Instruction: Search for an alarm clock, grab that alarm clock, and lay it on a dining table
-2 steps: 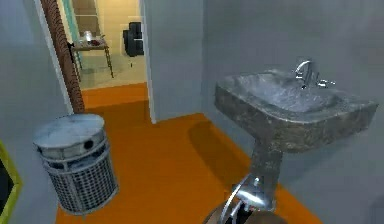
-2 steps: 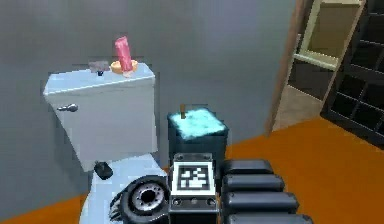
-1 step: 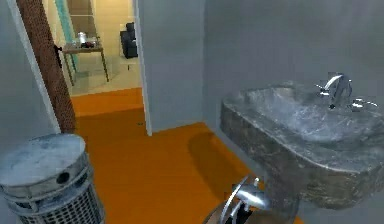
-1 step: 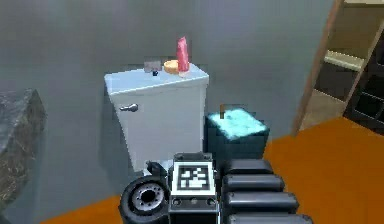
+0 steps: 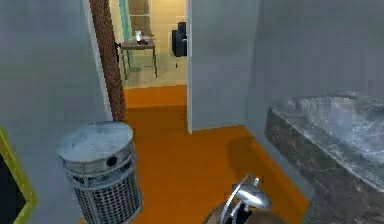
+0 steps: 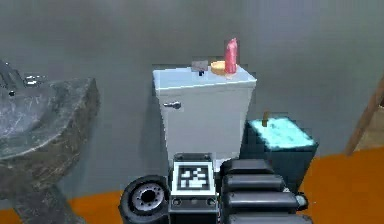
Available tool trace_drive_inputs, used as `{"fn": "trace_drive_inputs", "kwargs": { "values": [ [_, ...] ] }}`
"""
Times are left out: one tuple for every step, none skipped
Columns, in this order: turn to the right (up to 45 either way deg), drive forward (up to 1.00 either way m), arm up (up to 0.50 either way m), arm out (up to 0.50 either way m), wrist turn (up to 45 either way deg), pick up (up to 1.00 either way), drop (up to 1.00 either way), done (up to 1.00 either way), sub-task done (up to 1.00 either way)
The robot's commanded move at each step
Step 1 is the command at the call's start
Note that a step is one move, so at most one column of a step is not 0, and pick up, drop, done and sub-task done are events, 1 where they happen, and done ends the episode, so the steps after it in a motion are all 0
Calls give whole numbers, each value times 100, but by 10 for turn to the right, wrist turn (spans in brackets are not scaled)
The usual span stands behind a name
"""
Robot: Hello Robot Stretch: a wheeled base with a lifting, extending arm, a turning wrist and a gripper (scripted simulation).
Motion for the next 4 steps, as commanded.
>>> {"fn": "trace_drive_inputs", "kwargs": {
  "values": [
    [0, 85, 0, 0, 0, 0, 0, 0, 0],
    [-180, 0, 0, 0, 0, 0, 0, 0, 0],
    [0, 100, 0, 0, 0, 0, 0, 0, 0],
    [0, 100, 0, 0, 0, 0, 0, 0, 0]
  ]
}}
